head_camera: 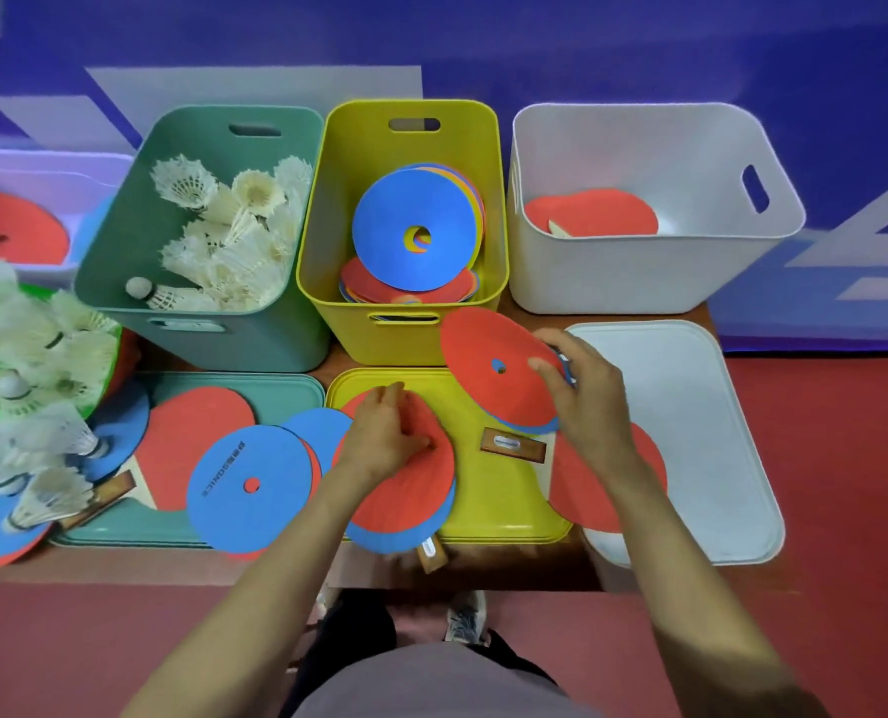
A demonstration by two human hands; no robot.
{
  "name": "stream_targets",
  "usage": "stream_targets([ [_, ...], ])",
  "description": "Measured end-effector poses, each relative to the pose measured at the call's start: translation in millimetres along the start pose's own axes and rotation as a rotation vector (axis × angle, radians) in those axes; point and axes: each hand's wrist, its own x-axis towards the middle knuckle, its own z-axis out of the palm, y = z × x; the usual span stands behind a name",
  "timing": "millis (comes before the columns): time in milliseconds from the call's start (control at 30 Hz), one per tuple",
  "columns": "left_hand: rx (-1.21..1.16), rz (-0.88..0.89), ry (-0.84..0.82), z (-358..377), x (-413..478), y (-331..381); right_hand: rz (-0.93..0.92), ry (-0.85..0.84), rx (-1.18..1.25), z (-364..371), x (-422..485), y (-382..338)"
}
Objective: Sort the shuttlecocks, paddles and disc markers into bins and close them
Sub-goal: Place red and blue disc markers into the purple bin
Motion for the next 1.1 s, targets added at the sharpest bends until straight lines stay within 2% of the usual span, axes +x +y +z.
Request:
stream_targets([
  [100,-0.387,0.138,0.132,-16,-6,28,0.01,-0.056,0.129,-21,2,-12],
  [167,-0.559,0.209,0.181,-28,-13,49,0.028,-0.078,0.221,-27,2,-21],
  [300,-0.801,0.244,0.316,-49,-22,68,0.038,-0.105,0.362,-33,12,-36],
  [467,-1.008,0.226,0.393,-73,-29,61,0.004,-0.415,0.377,-42,32,-56],
  [600,-1.034,0.208,0.452,-100,-31,40,-0.047,-0.413,0.304,-28,50,-79],
  [800,-0.955,0.188,0.676,-147,-25,-11,-0.035,-0.401,0.443,32,71,-128],
  [967,-0.918,0.159,0.804,-201,-9,-92,-0.048,-0.234,0.29,108,89,-158],
  [1100,-0.984,0.104,0.81,-252,8,-169,0.016,-0.08,0.286,160,104,-191],
])
